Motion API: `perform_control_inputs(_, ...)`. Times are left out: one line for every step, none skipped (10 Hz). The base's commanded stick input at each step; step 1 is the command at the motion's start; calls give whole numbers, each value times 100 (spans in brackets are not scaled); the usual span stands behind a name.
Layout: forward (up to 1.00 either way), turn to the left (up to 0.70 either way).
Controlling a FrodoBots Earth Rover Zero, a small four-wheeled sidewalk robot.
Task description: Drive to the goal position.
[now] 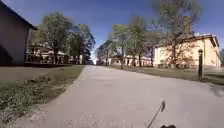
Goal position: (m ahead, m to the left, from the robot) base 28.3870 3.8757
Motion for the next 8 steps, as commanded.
perform_control_inputs(70,0)
perform_control_inputs(70,0)
perform_control_inputs(70,0)
perform_control_inputs(70,0)
perform_control_inputs(70,0)
perform_control_inputs(81,0)
perform_control_inputs(85,0)
perform_control_inputs(85,0)
